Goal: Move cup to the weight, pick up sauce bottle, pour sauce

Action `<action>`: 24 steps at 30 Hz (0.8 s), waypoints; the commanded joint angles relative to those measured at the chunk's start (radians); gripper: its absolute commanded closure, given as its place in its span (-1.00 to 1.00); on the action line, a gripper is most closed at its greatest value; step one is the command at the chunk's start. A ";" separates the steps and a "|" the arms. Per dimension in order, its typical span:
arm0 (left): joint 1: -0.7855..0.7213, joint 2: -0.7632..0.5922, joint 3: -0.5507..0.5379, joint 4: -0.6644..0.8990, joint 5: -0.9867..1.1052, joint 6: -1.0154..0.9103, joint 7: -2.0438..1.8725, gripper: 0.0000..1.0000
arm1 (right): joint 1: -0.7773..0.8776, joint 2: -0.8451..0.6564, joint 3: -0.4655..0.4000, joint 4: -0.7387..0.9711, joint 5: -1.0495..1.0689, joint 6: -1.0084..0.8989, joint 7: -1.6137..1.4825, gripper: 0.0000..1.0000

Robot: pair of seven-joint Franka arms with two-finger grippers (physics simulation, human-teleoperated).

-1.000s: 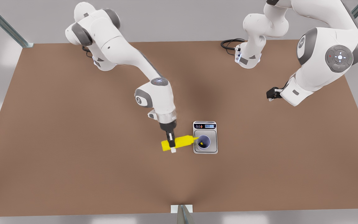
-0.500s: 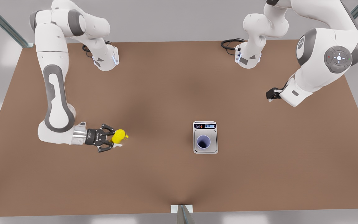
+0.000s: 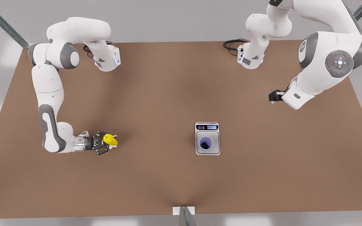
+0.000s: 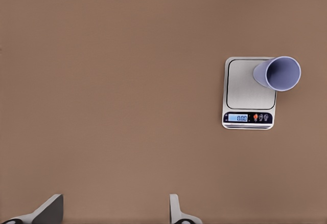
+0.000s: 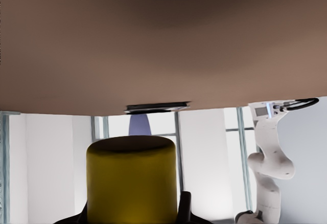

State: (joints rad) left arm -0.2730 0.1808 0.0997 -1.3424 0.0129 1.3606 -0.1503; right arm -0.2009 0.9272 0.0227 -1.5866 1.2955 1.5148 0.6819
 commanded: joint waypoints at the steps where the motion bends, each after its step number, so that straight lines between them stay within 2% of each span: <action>1: 0.000 0.000 0.000 0.000 0.001 0.000 0.000 -1.00 | 0.000 0.001 0.000 0.000 -0.010 0.005 -0.004 0.23; 6: 0.000 -0.001 0.002 0.005 0.001 -0.002 -0.008 -1.00 | 0.000 0.012 0.000 -0.006 -0.025 0.050 -0.054 0.23; 10: 0.000 -0.001 0.000 0.006 0.004 -0.003 -0.009 -1.00 | 0.000 0.024 0.000 -0.015 -0.025 0.051 -0.102 0.07; 11: 0.000 -0.001 0.000 0.005 0.004 -0.003 -0.009 -1.00 | 0.000 0.022 0.000 -0.012 -0.027 0.051 -0.090 -0.69; 12: 0.000 -0.001 0.000 0.005 0.004 -0.003 -0.009 -1.00 | 0.000 0.018 0.000 -0.012 -0.035 0.065 -0.088 -0.91; 13: 0.000 -0.001 -0.001 0.005 0.002 -0.003 -0.009 -1.00 | 0.000 0.019 0.000 -0.012 -0.044 0.067 -0.088 -1.00; 24: -0.005 0.000 -0.001 0.006 0.002 -0.002 -0.009 -1.00 | -0.011 0.016 0.000 -0.012 -0.082 0.065 -0.114 -1.00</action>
State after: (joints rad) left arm -0.2776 0.1811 0.0981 -1.3361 0.0158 1.3591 -0.1596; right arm -0.2131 0.9435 0.0230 -1.5998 1.2108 1.5801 0.5676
